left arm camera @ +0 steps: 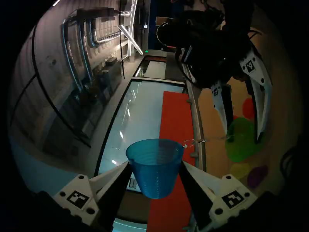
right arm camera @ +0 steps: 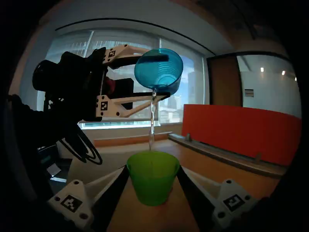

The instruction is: Pour water

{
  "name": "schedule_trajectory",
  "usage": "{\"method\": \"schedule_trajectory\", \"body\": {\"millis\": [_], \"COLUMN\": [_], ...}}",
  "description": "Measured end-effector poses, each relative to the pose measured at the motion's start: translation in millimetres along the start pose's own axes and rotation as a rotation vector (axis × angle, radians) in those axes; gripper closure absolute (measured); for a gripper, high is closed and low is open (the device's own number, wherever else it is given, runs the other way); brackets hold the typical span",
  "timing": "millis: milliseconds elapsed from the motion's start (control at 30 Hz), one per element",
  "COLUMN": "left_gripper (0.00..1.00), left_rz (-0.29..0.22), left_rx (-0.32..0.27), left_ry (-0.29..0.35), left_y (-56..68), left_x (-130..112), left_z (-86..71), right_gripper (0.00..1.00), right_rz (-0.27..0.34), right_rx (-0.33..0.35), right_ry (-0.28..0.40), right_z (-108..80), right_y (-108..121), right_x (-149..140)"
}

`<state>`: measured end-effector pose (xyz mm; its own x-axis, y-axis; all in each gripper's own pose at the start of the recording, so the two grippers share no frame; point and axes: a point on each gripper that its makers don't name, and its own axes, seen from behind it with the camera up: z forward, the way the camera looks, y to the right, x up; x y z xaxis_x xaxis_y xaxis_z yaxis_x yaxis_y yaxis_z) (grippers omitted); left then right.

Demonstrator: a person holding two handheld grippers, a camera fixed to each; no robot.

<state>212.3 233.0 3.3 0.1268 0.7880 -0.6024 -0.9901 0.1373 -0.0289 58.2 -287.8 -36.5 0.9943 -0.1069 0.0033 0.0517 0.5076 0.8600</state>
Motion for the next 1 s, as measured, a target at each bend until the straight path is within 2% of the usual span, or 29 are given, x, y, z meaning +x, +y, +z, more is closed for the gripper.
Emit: {"method": "schedule_trajectory", "body": {"millis": [300, 667, 1000], "left_gripper": [0.18, 0.18, 0.18], "left_rz": [0.043, 0.094, 0.163], "left_rx": [-0.004, 0.010, 0.023], "left_ry": [-0.003, -0.001, 0.001], "left_y": [1.8, -3.4, -7.8], "left_x": [0.6, 4.8, 9.5], "left_z": [-0.2, -1.8, -2.6], "right_gripper": [0.09, 0.09, 0.09], "right_rz": [-0.002, -0.005, -0.005], "right_rx": [-0.001, -0.005, -0.007], "right_ry": [0.001, 0.004, 0.004], "right_z": [-0.4, -0.7, -1.4], "right_y": [-0.5, 0.4, 0.9], "right_x": [0.7, 3.4, 2.7]}}
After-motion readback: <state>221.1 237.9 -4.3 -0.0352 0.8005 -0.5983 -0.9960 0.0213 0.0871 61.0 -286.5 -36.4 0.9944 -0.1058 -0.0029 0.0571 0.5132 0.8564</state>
